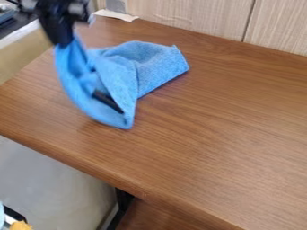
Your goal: Fold the cloth from bottom left to top right
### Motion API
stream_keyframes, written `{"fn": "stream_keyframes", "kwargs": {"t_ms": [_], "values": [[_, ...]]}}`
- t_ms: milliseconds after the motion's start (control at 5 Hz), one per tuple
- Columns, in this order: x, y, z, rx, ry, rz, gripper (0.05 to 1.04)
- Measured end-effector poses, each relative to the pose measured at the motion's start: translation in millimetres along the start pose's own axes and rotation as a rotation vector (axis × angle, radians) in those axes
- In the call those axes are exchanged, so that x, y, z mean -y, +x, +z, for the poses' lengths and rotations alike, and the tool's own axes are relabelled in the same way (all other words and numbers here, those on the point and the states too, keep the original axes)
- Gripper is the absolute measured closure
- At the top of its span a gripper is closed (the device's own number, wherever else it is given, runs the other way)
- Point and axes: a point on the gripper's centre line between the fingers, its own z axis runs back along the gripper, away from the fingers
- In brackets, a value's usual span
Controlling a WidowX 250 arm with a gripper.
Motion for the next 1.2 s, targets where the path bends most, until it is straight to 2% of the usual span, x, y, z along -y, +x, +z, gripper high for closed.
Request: {"fn": "stream_keyframes", "kwargs": {"t_ms": [200, 400, 600, 800, 1200], "values": [[18.5, 34.2, 2.5, 0.021, -0.034, -0.065, 1.029], [42.9, 69.9, -6.6, 0.024, -0.084, -0.131, 1.029], [65.6, 93.1, -25.3, -0.001, -0.106, -0.196, 1.029], [92.3, 102.6, -52.5, -0.038, -0.124, -0.266, 1.029], [106.7, 104.3, -74.5, -0.041, -0.121, -0.323, 1.029]]}}
